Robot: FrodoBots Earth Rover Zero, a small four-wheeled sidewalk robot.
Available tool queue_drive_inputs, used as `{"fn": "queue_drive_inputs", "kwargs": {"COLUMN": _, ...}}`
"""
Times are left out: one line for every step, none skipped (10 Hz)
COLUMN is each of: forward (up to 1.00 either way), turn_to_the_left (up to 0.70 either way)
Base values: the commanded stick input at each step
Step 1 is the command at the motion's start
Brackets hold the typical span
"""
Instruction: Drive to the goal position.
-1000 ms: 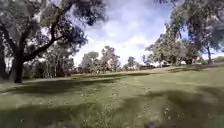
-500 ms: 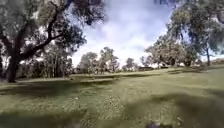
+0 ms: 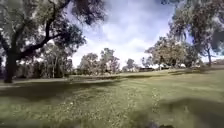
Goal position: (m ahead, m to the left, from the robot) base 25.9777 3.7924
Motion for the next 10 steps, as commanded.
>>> {"fn": "queue_drive_inputs", "kwargs": {"forward": 0.70, "turn_to_the_left": 0.00}}
{"fn": "queue_drive_inputs", "kwargs": {"forward": 0.70, "turn_to_the_left": 0.00}}
{"fn": "queue_drive_inputs", "kwargs": {"forward": 0.70, "turn_to_the_left": -0.22}}
{"fn": "queue_drive_inputs", "kwargs": {"forward": 0.70, "turn_to_the_left": -0.31}}
{"fn": "queue_drive_inputs", "kwargs": {"forward": 0.70, "turn_to_the_left": -0.25}}
{"fn": "queue_drive_inputs", "kwargs": {"forward": 0.70, "turn_to_the_left": -0.08}}
{"fn": "queue_drive_inputs", "kwargs": {"forward": 0.70, "turn_to_the_left": 0.00}}
{"fn": "queue_drive_inputs", "kwargs": {"forward": 0.70, "turn_to_the_left": 0.00}}
{"fn": "queue_drive_inputs", "kwargs": {"forward": 0.70, "turn_to_the_left": 0.00}}
{"fn": "queue_drive_inputs", "kwargs": {"forward": 0.70, "turn_to_the_left": 0.00}}
